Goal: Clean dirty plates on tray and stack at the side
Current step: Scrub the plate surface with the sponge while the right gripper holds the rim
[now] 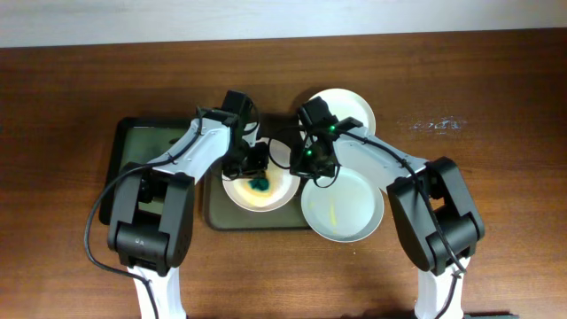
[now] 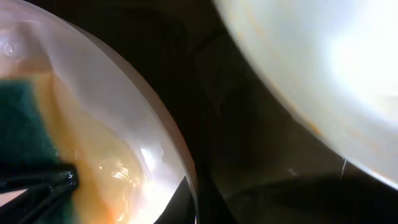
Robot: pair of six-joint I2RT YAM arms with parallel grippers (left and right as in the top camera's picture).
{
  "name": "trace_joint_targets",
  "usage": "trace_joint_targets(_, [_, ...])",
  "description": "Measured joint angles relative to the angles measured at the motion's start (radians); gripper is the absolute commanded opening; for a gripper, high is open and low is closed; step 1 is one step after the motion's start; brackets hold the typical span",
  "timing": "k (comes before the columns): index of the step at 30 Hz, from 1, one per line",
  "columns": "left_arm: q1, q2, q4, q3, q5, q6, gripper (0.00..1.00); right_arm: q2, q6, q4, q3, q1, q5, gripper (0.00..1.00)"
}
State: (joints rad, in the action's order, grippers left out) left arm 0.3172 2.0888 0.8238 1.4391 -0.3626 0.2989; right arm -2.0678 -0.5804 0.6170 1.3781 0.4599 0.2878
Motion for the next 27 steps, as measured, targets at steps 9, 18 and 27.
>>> trace_joint_targets(9, [-0.061,0.012,-0.048,0.058,0.067,0.031,0.0,-0.011,-0.019,-0.018,0.002,0.003,0.034,0.04])
trace_joint_targets(18, [-0.049,0.015,0.206,0.111,0.211,-0.112,0.0,-0.015,-0.022,-0.018,0.006,0.015,0.052,0.04])
trace_joint_targets(27, [-0.04,0.023,0.263,0.111,-0.096,-0.409,0.0,-0.015,-0.022,-0.015,0.006,0.015,0.055,0.04])
